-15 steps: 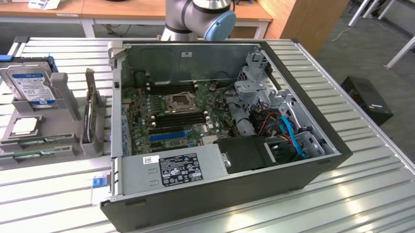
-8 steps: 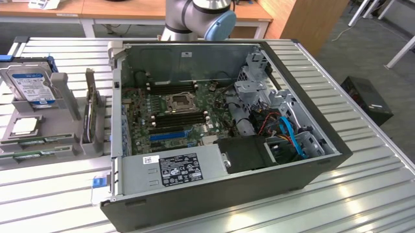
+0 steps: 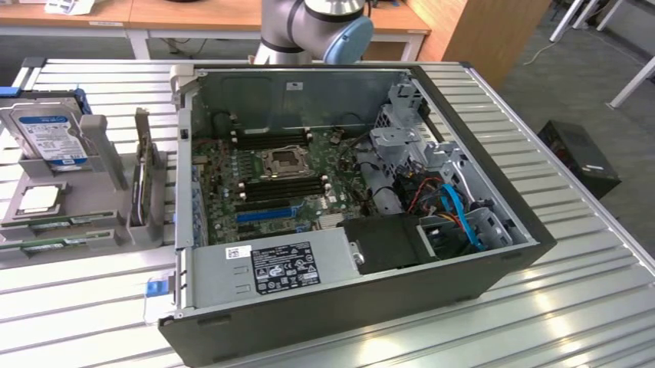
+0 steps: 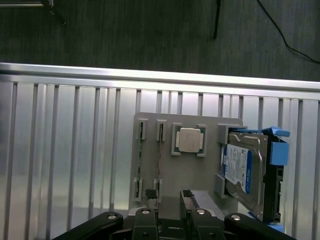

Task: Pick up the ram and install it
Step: 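Pick up the ram and move it above insertion slot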

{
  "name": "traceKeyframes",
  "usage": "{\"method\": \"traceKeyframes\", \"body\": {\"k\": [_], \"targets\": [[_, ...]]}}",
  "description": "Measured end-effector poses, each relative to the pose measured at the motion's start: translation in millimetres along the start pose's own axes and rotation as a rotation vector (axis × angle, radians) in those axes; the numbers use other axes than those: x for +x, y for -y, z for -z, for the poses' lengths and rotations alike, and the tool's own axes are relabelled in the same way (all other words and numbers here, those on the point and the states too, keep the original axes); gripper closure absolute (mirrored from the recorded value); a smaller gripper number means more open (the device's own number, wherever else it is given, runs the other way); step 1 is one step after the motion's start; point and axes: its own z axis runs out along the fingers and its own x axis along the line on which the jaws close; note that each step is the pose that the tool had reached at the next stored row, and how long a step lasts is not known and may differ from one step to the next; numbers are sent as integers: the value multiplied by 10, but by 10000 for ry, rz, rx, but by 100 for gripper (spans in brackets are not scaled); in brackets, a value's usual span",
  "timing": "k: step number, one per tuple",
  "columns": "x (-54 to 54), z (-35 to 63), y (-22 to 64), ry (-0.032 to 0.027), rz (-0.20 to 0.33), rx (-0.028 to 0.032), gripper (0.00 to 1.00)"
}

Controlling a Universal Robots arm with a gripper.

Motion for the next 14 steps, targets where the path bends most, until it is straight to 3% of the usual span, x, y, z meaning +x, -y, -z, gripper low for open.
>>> {"method": "traceKeyframes", "body": {"k": [7,14], "targets": [[3,-7,0,2,0,2,69],[6,-96,2,2,0,19,69]]}}
